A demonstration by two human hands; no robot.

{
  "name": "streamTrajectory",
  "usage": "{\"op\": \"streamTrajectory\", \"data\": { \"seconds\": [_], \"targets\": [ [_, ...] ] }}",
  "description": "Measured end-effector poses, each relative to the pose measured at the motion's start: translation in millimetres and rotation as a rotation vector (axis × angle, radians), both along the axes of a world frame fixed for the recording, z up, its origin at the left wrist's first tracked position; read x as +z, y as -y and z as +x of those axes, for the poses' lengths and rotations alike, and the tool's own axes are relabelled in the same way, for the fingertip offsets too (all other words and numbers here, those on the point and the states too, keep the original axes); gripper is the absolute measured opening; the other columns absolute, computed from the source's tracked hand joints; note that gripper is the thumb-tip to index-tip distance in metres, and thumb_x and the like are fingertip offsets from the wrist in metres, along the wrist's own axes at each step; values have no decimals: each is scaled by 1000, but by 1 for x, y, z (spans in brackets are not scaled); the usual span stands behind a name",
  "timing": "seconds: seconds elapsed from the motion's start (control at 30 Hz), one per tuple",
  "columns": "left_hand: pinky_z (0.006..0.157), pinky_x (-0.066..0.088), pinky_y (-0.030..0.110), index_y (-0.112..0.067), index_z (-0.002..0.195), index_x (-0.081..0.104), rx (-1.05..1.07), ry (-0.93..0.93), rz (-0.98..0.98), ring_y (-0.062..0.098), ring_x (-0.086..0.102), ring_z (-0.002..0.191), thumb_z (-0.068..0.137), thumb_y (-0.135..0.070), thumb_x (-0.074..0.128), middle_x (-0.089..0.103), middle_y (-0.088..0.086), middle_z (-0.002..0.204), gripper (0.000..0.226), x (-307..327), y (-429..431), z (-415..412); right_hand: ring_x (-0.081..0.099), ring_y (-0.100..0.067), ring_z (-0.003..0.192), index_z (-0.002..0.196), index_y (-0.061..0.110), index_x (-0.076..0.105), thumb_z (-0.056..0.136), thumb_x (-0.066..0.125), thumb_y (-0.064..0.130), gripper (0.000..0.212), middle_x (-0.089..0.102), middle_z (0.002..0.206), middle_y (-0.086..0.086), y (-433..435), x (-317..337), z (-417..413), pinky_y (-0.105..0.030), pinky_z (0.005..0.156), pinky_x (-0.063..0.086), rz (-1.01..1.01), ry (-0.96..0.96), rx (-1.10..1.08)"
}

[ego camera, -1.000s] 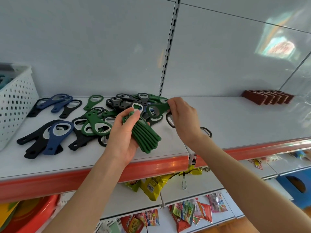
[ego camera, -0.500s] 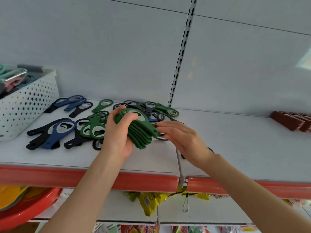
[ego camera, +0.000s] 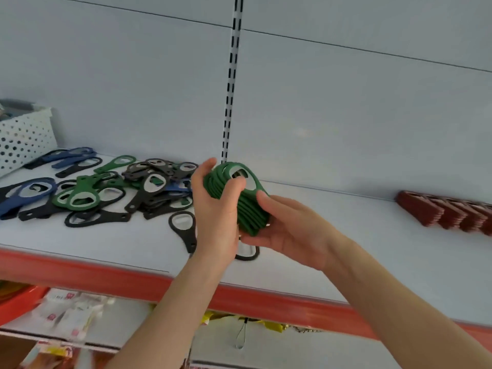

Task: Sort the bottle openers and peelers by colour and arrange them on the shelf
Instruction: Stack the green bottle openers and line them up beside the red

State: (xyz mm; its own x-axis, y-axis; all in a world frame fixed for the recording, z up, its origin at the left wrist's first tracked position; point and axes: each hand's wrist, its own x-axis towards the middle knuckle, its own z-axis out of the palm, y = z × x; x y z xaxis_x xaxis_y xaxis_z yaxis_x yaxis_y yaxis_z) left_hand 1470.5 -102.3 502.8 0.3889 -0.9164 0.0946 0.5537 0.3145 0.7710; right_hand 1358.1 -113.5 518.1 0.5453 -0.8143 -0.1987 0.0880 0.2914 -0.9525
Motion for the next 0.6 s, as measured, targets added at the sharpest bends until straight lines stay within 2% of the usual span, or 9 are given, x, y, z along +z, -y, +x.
{"op": "streamTrajectory", "data": {
  "seconds": [0.07, 0.13, 0.2, 0.3, 0.4, 0.5, 0.6],
  "targets": [
    [75, 54, 33, -24, 118, 48, -83, 161, 62, 19, 63, 90, 70, -22, 67, 62, 2, 97, 51, -7, 5, -20, 67, -25, 91, 111, 4, 61, 91, 50, 23, 30, 67, 106, -13, 2, 0, -33, -33, 81, 57, 26, -2, -25],
    [79, 52, 29, -18, 113, 54, -146, 401, 113, 18, 63, 97, 66, -29, 71, 64, 3, 101, 51, -12, 10, -32, 66, -23, 93, 109, 7, 63, 88, 54, 18, 25, 67, 106, -13, 5, -2, -64, -32, 81, 57, -44, -94, -58],
    [76, 52, 22, -17, 108, 58, -232, 605, 118, 11, 64, 93, 69, -24, 77, 67, 0, 100, 43, -15, 14, -37, 65, -16, 92, 104, 16, 65, 84, 61, 12, 20, 68, 105, -9, 9, -5, -91, -29, 84, 55, -262, -305, -99],
    [74, 51, 19, -20, 101, 59, -343, 868, 89, 9, 63, 89, 70, -20, 77, 66, -3, 96, 36, -23, 17, -44, 61, -5, 87, 98, 31, 64, 78, 70, 8, 31, 67, 95, 8, 13, -12, -116, -19, 81, 50, -614, -634, -145],
    [80, 48, 24, -20, 103, 55, -352, 1124, 37, 15, 60, 91, 74, -14, 74, 61, -4, 96, 36, -39, 18, -52, 59, -9, 95, 107, 25, 62, 75, 73, 7, 38, 62, 101, 12, 15, -33, -126, -18, 87, 45, -789, -788, -111],
    [87, 45, 27, -14, 114, 54, -341, 1245, 8, 16, 56, 100, 78, -13, 70, 58, 0, 105, 40, -49, 23, -58, 54, -7, 105, 123, 19, 55, 75, 74, 9, 52, 56, 110, 12, 15, -52, -128, -17, 95, 41, -723, -807, -160],
    [84, 35, 15, -11, 124, 48, -335, 1324, 3, 15, 49, 108, 82, -16, 67, 50, -1, 110, 47, -51, 27, -64, 45, -7, 120, 135, 16, 41, 75, 73, 8, 68, 50, 124, 4, 12, -60, -130, -22, 101, 39, -531, -730, -275]
  ]
}}
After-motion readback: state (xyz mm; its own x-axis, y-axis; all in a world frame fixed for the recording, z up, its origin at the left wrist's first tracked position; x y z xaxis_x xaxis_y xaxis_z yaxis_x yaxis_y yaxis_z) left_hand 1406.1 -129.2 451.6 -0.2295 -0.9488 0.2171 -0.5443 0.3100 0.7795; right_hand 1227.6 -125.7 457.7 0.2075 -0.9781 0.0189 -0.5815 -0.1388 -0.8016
